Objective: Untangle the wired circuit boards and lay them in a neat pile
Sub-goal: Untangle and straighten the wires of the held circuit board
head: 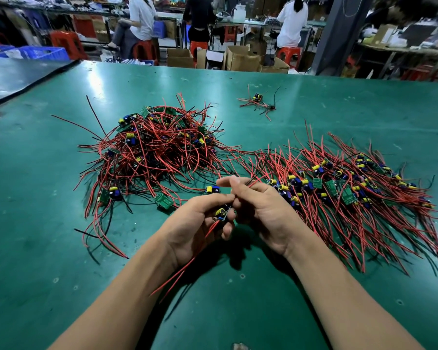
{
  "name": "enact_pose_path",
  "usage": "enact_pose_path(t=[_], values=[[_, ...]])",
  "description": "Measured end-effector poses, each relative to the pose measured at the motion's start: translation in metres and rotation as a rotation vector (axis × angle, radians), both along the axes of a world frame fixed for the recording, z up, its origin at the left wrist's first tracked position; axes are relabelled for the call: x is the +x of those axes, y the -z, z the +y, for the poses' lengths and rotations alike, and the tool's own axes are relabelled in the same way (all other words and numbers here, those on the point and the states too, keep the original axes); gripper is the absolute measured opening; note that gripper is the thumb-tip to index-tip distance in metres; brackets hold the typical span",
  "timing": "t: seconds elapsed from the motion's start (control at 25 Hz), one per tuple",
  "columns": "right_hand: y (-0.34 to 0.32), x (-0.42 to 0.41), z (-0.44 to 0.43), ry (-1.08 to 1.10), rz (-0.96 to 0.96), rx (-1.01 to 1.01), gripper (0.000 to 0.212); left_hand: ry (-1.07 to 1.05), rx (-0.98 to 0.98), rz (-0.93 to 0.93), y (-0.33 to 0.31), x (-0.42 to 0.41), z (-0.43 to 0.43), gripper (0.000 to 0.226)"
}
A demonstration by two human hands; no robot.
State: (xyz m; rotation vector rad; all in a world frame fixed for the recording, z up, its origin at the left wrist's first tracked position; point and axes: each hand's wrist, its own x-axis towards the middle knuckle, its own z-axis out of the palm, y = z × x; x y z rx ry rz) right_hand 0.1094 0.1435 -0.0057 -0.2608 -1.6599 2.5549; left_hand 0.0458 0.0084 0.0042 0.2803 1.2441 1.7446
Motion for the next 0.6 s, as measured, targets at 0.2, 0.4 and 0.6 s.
enact_pose_path(t=[0.2,0.4,0.6], values=[[0.002,-0.001,0.021,0.406,0.097,0.467,0.026,0.02,-0.004,0.042,-0.002,-0.002,-0.003,0.015],[0.006,-0.003,0.041,0.66,0.048,0.746,0.025,0.065,-0.014,0.091,-0.003,-0.002,-0.003,0.02],[0.008,0.0,0.042,0.807,0.107,0.953,0.021,0.075,-0.056,0.113,0.0,-0.006,-0.005,0.017]])
